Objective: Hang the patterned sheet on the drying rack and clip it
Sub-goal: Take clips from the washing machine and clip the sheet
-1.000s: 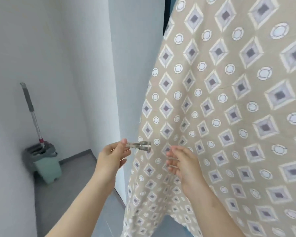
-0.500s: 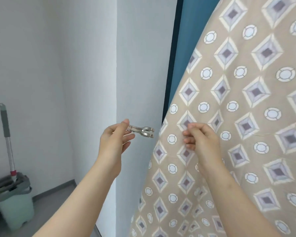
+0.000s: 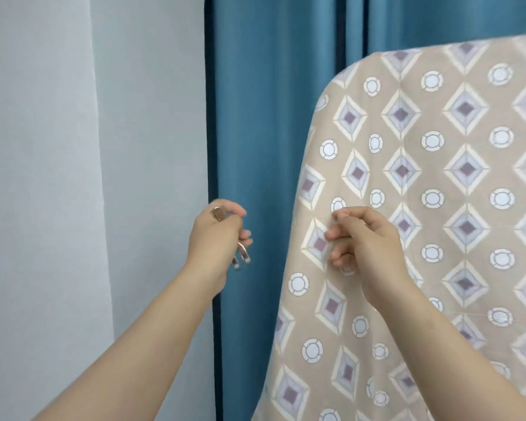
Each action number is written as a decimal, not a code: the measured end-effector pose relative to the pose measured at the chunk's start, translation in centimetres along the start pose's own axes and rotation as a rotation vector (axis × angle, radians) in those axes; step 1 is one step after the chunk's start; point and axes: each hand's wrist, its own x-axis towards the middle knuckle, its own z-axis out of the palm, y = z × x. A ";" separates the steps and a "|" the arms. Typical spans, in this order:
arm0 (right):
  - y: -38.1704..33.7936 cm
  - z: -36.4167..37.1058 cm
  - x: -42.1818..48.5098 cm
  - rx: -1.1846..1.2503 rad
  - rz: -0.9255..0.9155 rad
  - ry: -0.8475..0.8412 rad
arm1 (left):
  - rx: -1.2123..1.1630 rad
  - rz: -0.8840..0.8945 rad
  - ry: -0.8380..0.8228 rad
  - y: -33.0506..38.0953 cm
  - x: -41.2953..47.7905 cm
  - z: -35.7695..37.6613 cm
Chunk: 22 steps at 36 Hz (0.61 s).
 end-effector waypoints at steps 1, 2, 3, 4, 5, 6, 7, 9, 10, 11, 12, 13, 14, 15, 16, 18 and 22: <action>-0.2 0.3 0.0 -0.011 0.004 0.016 | 0.056 0.006 -0.030 -0.1 0.7 0.2; -0.5 0.5 0.1 -0.027 0.002 0.026 | 0.102 0.008 -0.063 -0.3 1.3 0.7; -0.7 0.6 0.1 -0.047 -0.007 0.034 | 0.136 0.009 -0.098 -0.5 1.9 1.3; -0.9 0.6 0.2 -0.072 -0.018 0.043 | 0.152 0.002 -0.146 -0.8 2.3 2.0; -1.1 0.5 0.3 -0.103 -0.027 0.052 | 0.153 -0.020 -0.208 -0.9 2.5 2.9; -1.3 0.4 0.5 -0.136 -0.034 0.062 | 0.135 -0.054 -0.276 -1.1 2.6 3.6; -1.4 0.2 0.7 -0.166 -0.040 0.073 | 0.101 -0.097 -0.355 -1.0 2.6 4.3; -1.7 -0.3 1.3 -0.213 -0.057 0.093 | 0.030 -0.171 -0.531 -0.7 2.8 5.7; -1.9 -0.5 1.6 -0.233 -0.066 0.098 | -0.019 -0.192 -0.604 -0.5 3.0 6.3; -2.1 -0.7 2.0 -0.248 -0.072 0.100 | -0.061 -0.197 -0.652 -0.4 3.3 6.9; -2.2 -0.9 2.4 -0.256 -0.074 0.100 | -0.080 -0.198 -0.692 -0.3 3.7 7.4; -2.4 -1.1 2.8 -0.258 -0.073 0.098 | -0.089 -0.192 -0.717 -0.4 4.2 7.9; -2.5 -1.3 3.1 -0.258 -0.071 0.093 | -0.102 -0.176 -0.728 -0.4 4.6 8.3; -2.5 -1.4 3.4 -0.261 -0.072 0.083 | -0.113 -0.159 -0.726 -0.5 5.0 8.5; -2.5 -1.5 3.7 -0.261 -0.075 0.071 | -0.120 -0.151 -0.718 -0.6 5.4 8.7; -2.6 -1.6 4.2 -0.255 -0.079 0.043 | -0.089 -0.137 -0.701 -0.8 6.0 8.8; -3.0 -1.7 5.2 -0.259 -0.103 -0.002 | -0.087 -0.113 -0.571 -1.1 7.4 8.5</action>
